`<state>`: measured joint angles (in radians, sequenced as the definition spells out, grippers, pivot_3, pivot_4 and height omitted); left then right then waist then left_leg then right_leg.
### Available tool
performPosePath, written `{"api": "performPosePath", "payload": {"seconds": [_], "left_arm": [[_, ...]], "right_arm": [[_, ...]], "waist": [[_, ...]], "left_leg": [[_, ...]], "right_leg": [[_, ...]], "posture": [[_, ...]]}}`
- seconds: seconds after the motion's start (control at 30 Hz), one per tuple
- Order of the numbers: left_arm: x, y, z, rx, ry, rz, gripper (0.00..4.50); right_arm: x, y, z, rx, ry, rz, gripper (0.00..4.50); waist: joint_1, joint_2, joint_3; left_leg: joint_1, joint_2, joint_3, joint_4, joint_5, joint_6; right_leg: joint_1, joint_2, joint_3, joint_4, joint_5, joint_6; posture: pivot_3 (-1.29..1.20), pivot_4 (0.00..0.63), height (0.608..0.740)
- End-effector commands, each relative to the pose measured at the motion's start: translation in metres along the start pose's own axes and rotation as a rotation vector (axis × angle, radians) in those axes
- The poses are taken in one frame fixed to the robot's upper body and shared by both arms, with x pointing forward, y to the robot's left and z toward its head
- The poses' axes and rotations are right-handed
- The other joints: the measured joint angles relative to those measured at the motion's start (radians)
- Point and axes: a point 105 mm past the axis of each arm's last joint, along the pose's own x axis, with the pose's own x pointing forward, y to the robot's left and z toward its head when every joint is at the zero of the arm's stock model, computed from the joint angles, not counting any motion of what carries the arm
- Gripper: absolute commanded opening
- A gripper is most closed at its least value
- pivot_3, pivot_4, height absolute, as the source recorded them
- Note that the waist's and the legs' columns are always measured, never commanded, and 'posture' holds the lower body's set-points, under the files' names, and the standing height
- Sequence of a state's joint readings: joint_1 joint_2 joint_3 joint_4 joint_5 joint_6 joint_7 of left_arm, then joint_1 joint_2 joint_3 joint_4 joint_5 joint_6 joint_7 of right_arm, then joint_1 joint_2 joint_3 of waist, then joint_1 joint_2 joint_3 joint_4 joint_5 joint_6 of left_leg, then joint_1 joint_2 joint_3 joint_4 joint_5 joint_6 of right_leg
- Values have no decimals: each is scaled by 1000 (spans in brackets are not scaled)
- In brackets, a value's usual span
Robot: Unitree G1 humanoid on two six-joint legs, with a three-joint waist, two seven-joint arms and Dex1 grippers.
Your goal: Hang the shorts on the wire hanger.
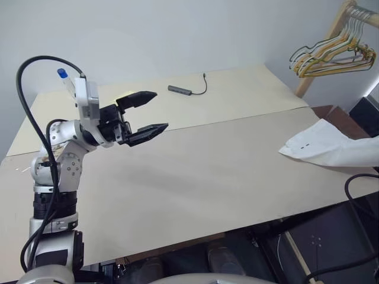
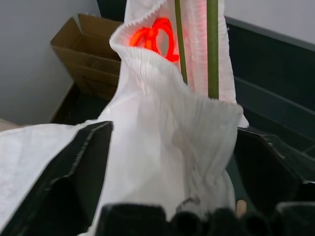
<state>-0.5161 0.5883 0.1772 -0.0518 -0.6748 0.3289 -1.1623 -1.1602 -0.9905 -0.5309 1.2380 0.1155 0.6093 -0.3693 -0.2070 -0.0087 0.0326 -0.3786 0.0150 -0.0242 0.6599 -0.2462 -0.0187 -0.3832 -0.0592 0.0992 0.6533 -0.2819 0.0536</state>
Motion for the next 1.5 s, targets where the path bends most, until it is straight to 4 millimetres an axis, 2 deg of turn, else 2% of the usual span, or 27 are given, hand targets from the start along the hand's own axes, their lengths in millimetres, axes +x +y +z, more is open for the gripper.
{"api": "performPosePath", "payload": {"seconds": [0.03,0.17,0.27,0.4,0.5,0.57,0.67,0.8,0.9,0.97,1.03,1.07,1.23,1.33,1.5], "left_arm": [[-1,-1,12,45,-25,0,4500],[-5,5,11,70,-3,56,4500],[-6,7,13,70,-11,73,4500],[-9,12,17,60,-33,118,4500],[-16,13,14,66,3,152,4500],[-24,12,9,68,44,181,4500],[-40,11,3,68,97,240,4500],[-56,3,-4,45,149,284,4500],[-66,-2,-13,39,204,319,4500],[-71,-6,-19,25,241,333,4500],[-76,-11,-27,4,274,343,4500],[-78,-13,-30,-8,284,346,4500],[-82,-26,-44,-32,342,366,4500],[-81,-31,-46,-34,344,371,4500],[-82,-31,-48,-44,344,401,4500]], "right_arm": [[-9,-13,35,-50,-164,-110,4487],[-32,-12,74,-171,-369,-243,4487],[-61,6,102,-205,-539,-256,4487],[-98,36,120,-317,-788,-254,4487],[-127,69,116,-416,-953,-170,4487],[-141,95,104,-501,-1021,-76,4487],[-162,139,72,-625,-1082,186,4487],[-182,185,13,-837,-1071,514,4487],[-197,205,-43,-983,-1000,798,4487],[-208,207,-75,-1063,-980,948,4487],[-216,202,-116,-1159,-871,1161,4487],[-219,198,-130,-1202,-831,1226,4487],[-226,181,-183,-1368,-695,1416,4487],[-228,179,-194,-1431,-710,1436,4487],[-224,181,-194,-1432,-683,1415,4487]], "waist": [[0,0,0],[1,2,0],[-1,4,0],[1,5,-1],[3,5,-1],[1,5,-1],[4,5,-1],[27,5,-1],[56,5,-1],[80,4,-1],[103,4,-1],[117,3,0],[167,0,0],[192,-2,0],[213,-5,0]], "left_leg": [[0,0,0,0,0,0],[0,0,0,0,0,0],[1,0,0,0,0,0],[3,1,0,0,0,0],[3,1,-1,0,0,0],[3,1,-1,0,0,0],[2,1,-2,0,0,0],[2,1,-3,0,0,0],[2,1,-3,0,0,0],[2,1,-4,0,0,0],[1,1,-4,0,0,0],[0,1,-4,0,0,0],[0,1,-3,1,0,0],[2,1,-2,1,0,0],[1,1,-1,1,0,0]], "right_leg": [[0,0,0,0,0,0],[0,0,0,0,0,0],[0,0,1,1,0,0],[0,1,2,4,0,0],[0,1,1,3,0,0],[0,1,2,3,0,0],[-1,1,2,3,0,0],[-1,0,1,4,0,0],[-1,0,0,4,0,0],[-1,1,-1,4,0,0],[-2,0,-2,4,0,0],[-3,0,-2,4,0,0],[-3,0,-2,5,0,0],[-3,1,-2,5,0,-1],[-3,1,-2,4,0,-1]], "posture": [[-120,0,740],[-116,0,740],[-114,0,740],[-104,0,740],[-102,0,740],[-77,0,740],[-51,0,740],[-17,0,740],[11,0,740],[31,0,740],[43,0,740],[43,0,740],[95,0,740],[110,0,740],[122,0,740]]}}
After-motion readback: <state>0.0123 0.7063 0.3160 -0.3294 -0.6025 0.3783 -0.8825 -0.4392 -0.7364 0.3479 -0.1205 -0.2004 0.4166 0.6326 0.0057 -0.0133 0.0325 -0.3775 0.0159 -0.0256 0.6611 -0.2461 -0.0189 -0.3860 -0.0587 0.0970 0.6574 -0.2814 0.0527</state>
